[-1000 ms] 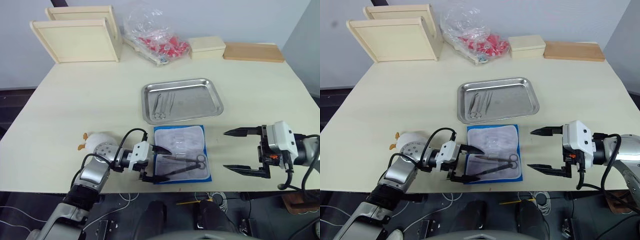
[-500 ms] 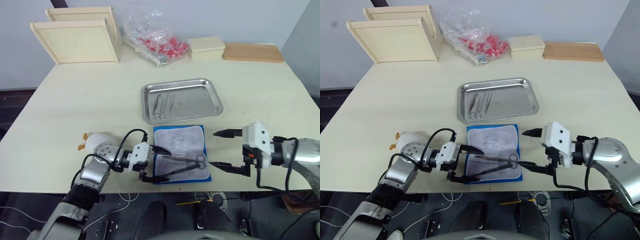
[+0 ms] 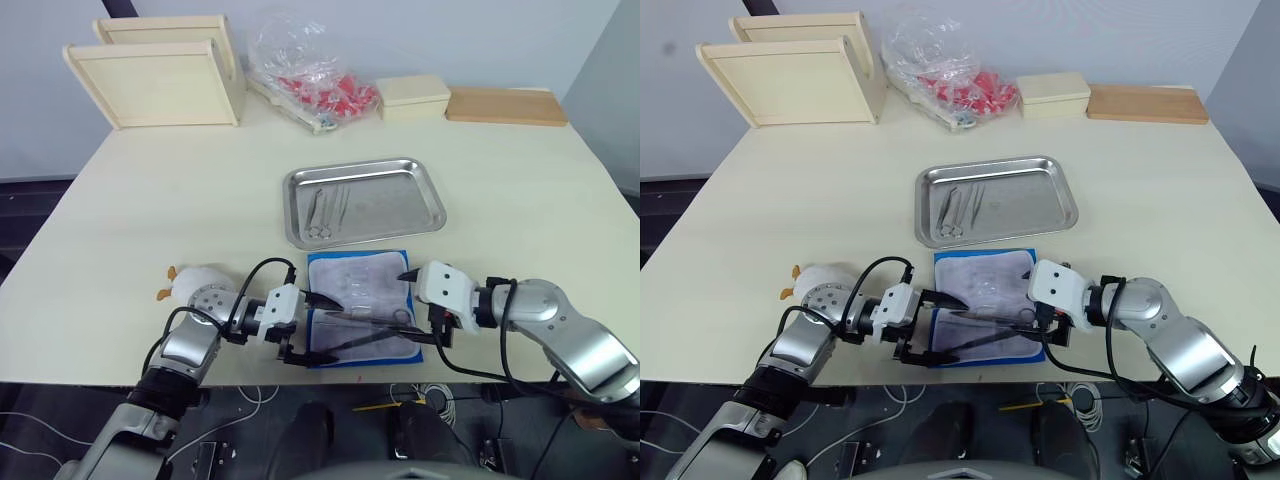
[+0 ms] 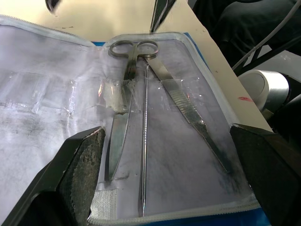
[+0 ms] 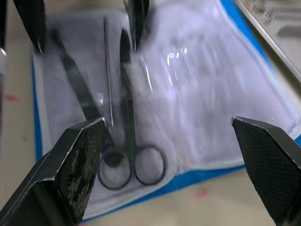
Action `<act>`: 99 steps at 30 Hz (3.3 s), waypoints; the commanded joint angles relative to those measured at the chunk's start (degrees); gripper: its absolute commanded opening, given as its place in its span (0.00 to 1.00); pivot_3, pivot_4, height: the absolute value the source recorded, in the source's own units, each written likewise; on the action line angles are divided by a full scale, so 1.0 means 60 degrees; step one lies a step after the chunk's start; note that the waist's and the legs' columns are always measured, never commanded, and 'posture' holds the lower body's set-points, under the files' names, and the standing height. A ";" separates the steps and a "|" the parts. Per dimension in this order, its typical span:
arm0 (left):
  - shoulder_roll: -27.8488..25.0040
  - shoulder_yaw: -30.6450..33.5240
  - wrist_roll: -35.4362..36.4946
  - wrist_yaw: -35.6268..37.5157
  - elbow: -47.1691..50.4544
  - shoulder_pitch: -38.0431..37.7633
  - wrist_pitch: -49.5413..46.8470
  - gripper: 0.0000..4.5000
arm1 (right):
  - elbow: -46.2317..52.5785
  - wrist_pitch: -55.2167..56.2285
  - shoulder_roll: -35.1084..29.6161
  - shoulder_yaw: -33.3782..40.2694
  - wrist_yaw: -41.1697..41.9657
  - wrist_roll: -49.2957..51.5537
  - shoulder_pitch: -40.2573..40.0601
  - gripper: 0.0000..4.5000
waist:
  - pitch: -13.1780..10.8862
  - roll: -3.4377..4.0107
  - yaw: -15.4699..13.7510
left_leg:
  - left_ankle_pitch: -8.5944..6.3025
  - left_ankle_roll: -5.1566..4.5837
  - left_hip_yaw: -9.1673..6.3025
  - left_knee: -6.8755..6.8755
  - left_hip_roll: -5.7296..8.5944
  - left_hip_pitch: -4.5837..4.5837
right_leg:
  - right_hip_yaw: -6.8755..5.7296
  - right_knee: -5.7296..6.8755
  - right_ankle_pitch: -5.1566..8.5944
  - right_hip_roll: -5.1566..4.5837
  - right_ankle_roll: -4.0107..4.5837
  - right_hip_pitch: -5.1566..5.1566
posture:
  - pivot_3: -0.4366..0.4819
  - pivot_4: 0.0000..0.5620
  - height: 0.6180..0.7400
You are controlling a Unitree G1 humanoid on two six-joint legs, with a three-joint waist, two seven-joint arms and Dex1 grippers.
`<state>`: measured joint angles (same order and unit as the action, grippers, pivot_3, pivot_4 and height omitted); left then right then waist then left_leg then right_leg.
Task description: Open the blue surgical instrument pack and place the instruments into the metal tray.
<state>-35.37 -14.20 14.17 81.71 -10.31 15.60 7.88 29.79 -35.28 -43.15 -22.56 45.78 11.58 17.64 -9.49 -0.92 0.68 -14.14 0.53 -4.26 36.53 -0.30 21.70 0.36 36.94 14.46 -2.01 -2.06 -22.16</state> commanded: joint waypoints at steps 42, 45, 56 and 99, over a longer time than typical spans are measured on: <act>-0.0027 -0.0363 -0.0494 -0.0133 -0.0571 -0.0305 -0.0149 1.00 | -0.0614 0.0893 0.0747 -0.0907 0.1349 -0.1842 0.1362 0.00 | 0.0063 0.0012 0.0019 | 0.0000 -0.0001 -0.0001 0.0047 -0.0001 -0.0010 | 0.0002 0.0065 0.0005 0.0008 -0.0006 -0.0002 | 0.48 0.27 1.00; -0.0018 -0.0371 -0.0499 -0.0136 -0.0594 -0.0277 -0.0161 1.00 | -0.0519 0.0717 0.0700 -0.0998 0.1497 -0.2018 0.1482 0.00 | 0.0062 0.0013 0.0018 | 0.0000 0.0000 -0.0004 0.0048 -0.0001 -0.0010 | 0.0001 0.0073 0.0006 0.0010 -0.0004 -0.0004 | 0.48 0.27 1.00; 0.0080 -0.0459 -0.0597 -0.0245 -0.0611 -0.0252 -0.0250 1.00 | 0.0006 -0.0437 0.0272 -0.1170 0.2070 -0.2374 0.1940 0.00 | 0.0061 0.0015 0.0005 | 0.0000 0.0000 -0.0001 0.0054 0.0000 -0.0006 | 0.0004 0.0076 0.0007 0.0003 -0.0006 -0.0008 | 0.48 0.27 1.00; 0.0321 -0.0582 -0.0697 -0.0379 -0.0674 -0.0204 -0.0308 1.00 | -0.0320 -0.0906 -0.1388 0.1933 0.2767 -0.0488 0.2166 0.00 | 0.0067 0.0042 -0.0008 | 0.0000 0.0000 0.0001 0.0063 -0.0009 0.0000 | 0.0002 0.0063 0.0007 -0.0017 -0.0009 -0.0005 | 0.48 0.27 1.00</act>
<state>-33.47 -14.58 13.05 79.50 -11.96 16.00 7.96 27.74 -40.01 -51.50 -13.29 64.23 7.70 29.24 -9.09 -0.67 0.64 -14.14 0.53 -4.26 36.91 -0.35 21.69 0.38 37.33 14.51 -2.11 -2.11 -22.19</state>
